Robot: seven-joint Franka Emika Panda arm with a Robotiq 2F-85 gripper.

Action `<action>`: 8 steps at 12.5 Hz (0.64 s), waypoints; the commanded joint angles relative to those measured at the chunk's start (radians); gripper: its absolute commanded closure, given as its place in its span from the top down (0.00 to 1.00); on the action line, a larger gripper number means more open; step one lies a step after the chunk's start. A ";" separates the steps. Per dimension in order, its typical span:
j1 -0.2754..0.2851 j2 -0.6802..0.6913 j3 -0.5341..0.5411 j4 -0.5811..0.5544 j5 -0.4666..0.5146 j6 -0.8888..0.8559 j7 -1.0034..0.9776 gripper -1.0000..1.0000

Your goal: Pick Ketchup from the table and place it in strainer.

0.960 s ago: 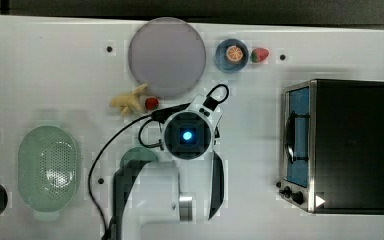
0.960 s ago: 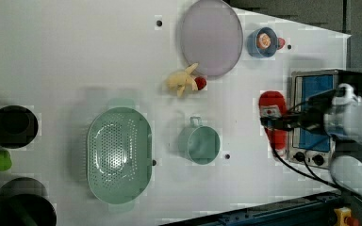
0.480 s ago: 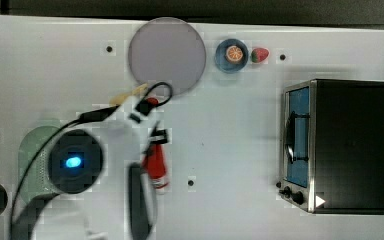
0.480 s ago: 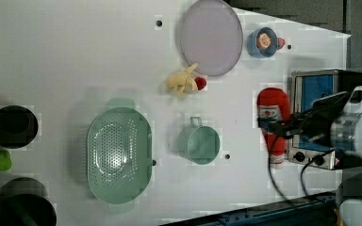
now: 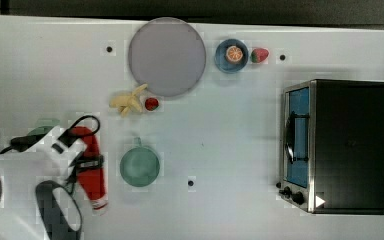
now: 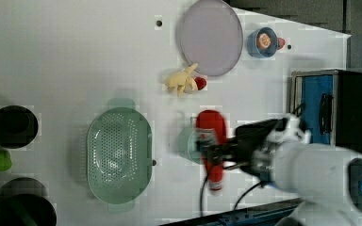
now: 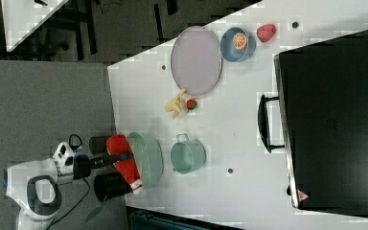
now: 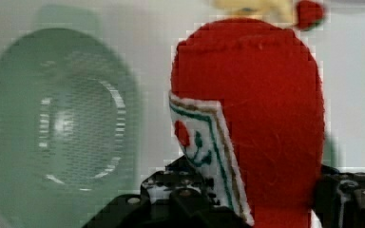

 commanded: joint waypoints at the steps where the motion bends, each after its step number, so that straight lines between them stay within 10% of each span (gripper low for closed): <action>1: -0.005 0.059 0.058 0.014 0.004 0.103 0.244 0.60; 8: 0.013 0.328 0.123 0.014 -0.004 0.353 0.410 0.60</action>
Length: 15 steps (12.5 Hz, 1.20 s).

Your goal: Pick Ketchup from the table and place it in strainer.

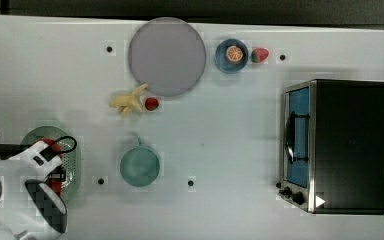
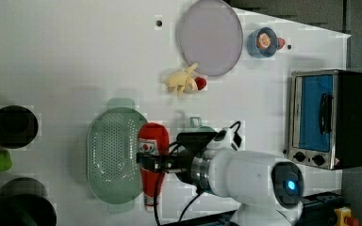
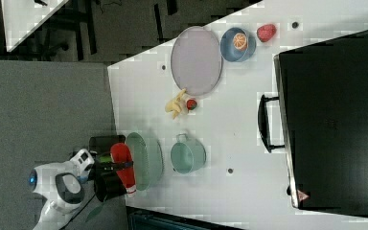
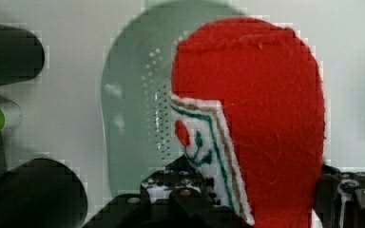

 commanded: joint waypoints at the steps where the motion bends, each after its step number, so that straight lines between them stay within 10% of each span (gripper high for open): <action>1: 0.002 0.070 -0.015 0.010 -0.005 0.096 0.091 0.60; 3: 0.004 0.140 -0.020 0.010 -0.016 0.160 0.091 0.63; 7: 0.005 0.196 -0.026 0.013 -0.082 0.217 0.091 1.00; 15: -0.119 -0.145 -0.050 0.153 -0.069 -0.279 0.157 1.00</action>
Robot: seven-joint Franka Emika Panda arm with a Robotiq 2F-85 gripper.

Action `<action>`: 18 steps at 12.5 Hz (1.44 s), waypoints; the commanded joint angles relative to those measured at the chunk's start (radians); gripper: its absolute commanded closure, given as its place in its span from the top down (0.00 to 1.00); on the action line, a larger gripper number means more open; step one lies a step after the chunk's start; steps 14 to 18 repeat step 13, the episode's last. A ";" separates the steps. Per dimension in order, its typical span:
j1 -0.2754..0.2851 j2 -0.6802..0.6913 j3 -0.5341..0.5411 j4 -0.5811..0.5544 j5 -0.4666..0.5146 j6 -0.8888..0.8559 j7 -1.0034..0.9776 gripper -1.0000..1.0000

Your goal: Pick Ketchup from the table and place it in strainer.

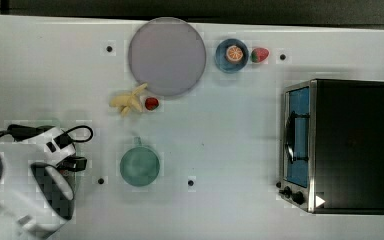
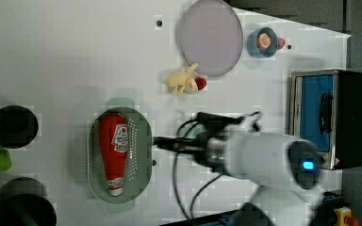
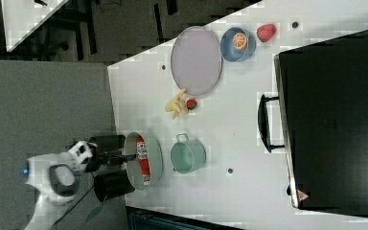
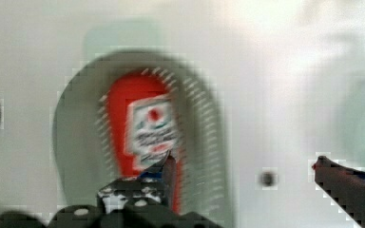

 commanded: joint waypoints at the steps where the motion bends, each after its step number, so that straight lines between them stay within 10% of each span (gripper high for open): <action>1: -0.094 -0.122 -0.029 0.116 0.031 -0.196 0.046 1.00; 13: -0.150 -0.307 -0.593 0.293 0.126 -0.538 -0.136 1.00; 18: -0.150 -0.307 -0.593 0.293 0.126 -0.538 -0.136 1.00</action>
